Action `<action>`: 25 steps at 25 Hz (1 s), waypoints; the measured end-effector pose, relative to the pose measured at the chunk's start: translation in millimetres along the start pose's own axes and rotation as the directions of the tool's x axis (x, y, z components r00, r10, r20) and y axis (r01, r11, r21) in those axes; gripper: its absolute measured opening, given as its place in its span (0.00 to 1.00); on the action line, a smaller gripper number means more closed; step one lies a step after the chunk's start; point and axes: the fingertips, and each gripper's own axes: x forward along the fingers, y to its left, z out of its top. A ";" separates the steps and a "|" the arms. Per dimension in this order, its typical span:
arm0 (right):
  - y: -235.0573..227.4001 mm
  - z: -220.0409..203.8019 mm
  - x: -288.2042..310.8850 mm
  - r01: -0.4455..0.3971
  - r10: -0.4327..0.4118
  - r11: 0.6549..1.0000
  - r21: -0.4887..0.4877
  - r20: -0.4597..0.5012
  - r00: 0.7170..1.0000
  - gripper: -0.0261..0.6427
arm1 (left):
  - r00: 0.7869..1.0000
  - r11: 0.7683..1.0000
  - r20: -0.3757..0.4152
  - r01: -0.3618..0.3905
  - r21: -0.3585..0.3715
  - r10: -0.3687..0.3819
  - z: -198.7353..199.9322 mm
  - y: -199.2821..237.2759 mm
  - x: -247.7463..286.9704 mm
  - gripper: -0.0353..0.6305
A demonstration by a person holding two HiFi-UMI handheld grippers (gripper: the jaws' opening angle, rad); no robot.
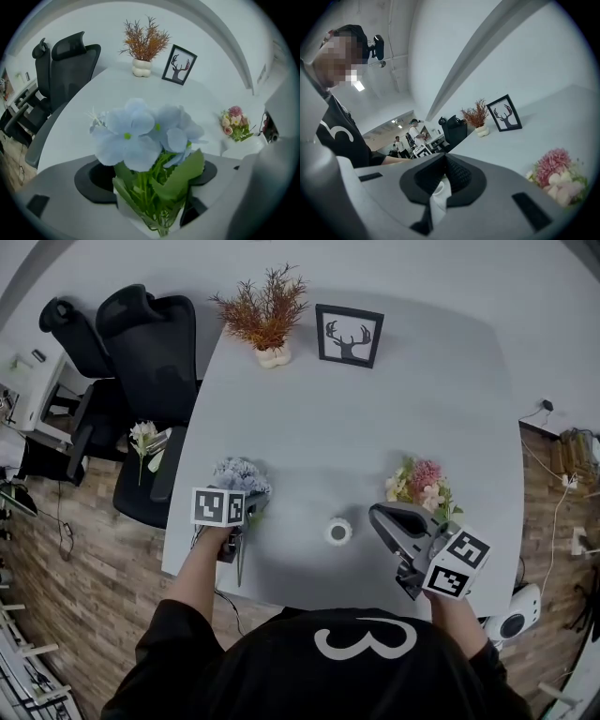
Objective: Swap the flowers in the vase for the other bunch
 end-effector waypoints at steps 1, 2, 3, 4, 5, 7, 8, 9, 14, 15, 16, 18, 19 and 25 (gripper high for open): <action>-0.5 -0.3 -0.4 0.003 -0.003 1.000 0.002 0.000 1.000 0.05 | 1.000 1.000 0.002 -0.008 0.006 0.008 0.8 0.9 0.2 0.67; -1.0 -0.8 -1.1 0.006 -0.006 1.000 0.005 0.000 1.000 0.05 | 1.000 1.000 0.005 -0.015 0.011 0.015 1.7 1.3 0.3 0.64; -1.5 -1.4 -2.0 0.009 -0.009 1.000 0.007 0.001 1.000 0.05 | 1.000 1.000 0.008 -0.021 0.015 0.021 2.5 1.6 0.4 0.59; -2.0 -2.2 -3.0 0.012 -0.012 1.000 0.009 0.002 1.000 0.05 | 1.000 0.999 0.012 -0.029 0.018 0.029 3.2 1.9 0.6 0.55; -2.4 -3.1 -3.8 0.014 -0.014 1.000 0.012 0.003 1.000 0.05 | 0.999 0.999 0.016 -0.038 0.019 0.037 3.6 2.3 0.7 0.51; -2.7 -4.8 -4.9 0.015 -0.015 1.000 0.015 0.003 1.000 0.05 | 0.998 0.999 0.025 -0.050 0.018 0.049 4.1 2.3 0.8 0.45; -2.8 -5.5 -5.2 0.015 -0.015 1.000 0.017 0.003 1.000 0.05 | 0.998 0.998 0.029 -0.052 0.018 0.051 4.4 2.0 0.7 0.43; -2.8 -6.0 -5.4 0.015 -0.015 1.000 0.018 0.003 1.000 0.05 | 0.998 0.998 0.034 -0.054 0.018 0.053 4.9 1.7 0.1 0.42; -3.2 -4.8 -6.5 0.017 -0.018 1.000 0.025 0.010 1.000 0.05 | 0.994 0.997 0.076 -0.081 0.018 0.079 7.3 2.8 -6.8 0.25; -3.0 -4.7 -6.9 0.017 -0.017 1.000 0.026 0.011 1.000 0.05 | 0.993 0.996 0.084 -0.084 0.019 0.082 7.2 2.9 -8.1 0.23; -2.9 -4.8 -7.2 0.016 -0.017 1.000 0.026 0.012 1.000 0.05 | 0.992 0.996 0.091 -0.085 0.016 0.083 6.9 3.3 -9.4 0.21; -3.3 -5.3 -7.3 0.017 -0.017 1.000 0.027 0.012 1.000 0.05 | 0.992 0.997 0.100 -0.083 0.007 0.082 6.2 4.7 -12.2 0.19; -3.6 -5.3 -7.3 0.017 -0.017 0.999 0.028 0.012 1.000 0.05 | 0.991 0.997 0.106 -0.081 0.004 0.081 6.4 5.2 -14.0 0.19; 2.3 -7.0 -9.1 0.001 -0.002 1.000 0.031 0.016 1.000 0.05 | 0.986 0.998 0.150 -0.066 -0.009 0.066 8.1 0.3 -31.7 0.17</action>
